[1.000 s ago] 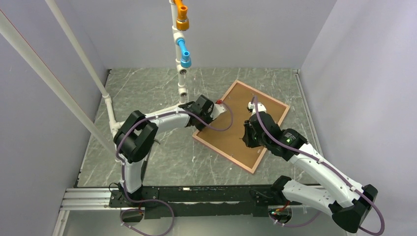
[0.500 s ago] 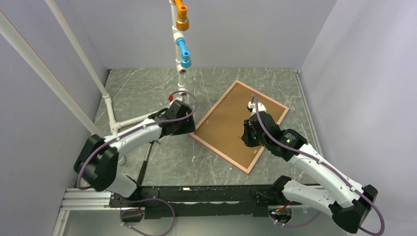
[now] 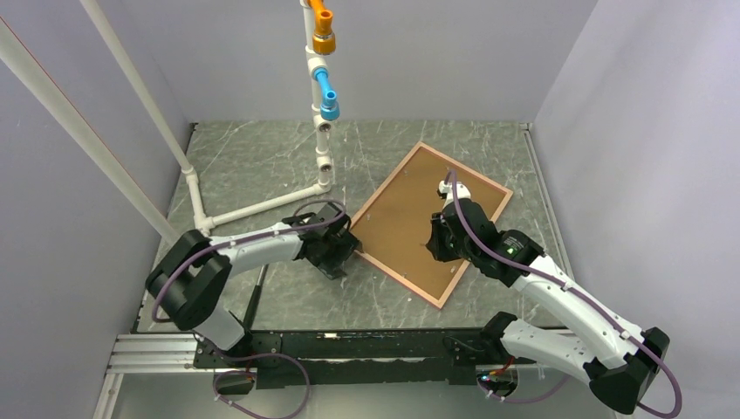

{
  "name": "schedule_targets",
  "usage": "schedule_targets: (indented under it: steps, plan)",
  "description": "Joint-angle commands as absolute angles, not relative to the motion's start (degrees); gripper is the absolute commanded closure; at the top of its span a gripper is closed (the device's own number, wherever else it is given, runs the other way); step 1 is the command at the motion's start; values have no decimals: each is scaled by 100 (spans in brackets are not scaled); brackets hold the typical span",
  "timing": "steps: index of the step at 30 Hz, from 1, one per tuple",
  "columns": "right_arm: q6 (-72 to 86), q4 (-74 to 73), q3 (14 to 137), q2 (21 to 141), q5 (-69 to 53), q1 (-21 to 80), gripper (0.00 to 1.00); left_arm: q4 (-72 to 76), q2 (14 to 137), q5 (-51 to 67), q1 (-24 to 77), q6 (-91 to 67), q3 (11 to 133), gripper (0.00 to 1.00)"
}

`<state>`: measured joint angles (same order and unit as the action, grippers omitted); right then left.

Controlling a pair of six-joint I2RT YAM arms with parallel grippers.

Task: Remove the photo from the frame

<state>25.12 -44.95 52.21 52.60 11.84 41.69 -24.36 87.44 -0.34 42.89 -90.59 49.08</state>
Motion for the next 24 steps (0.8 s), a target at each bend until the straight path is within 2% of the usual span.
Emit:
schedule_targets:
  steps: [1,6,12,14,17,22,24]
  plan:
    - [2512,-4318,5146,5081,1200,4157,100,-2410,9217,176,4438,-10282,5206,26]
    - [2549,-4298,5068,5062,1154,4157,100,-2527,9807,162,4496,-10523,5485,35]
    - [2549,-4289,5044,5046,1145,4157,100,-2880,10276,18,4606,-10551,5868,34]
    - [2548,-4272,5060,5047,1132,4159,100,-3044,10412,18,4643,-10564,5968,38]
    - [2549,-4258,5088,5054,1110,4151,100,-3576,10646,-316,4674,-10305,6323,49]
    - [2531,-4198,5086,5143,992,4164,100,-3919,11010,-849,4737,-9516,6664,82]
    - [2539,-4141,5021,5248,871,4162,100,-3707,11015,-973,4739,-9193,6528,90]
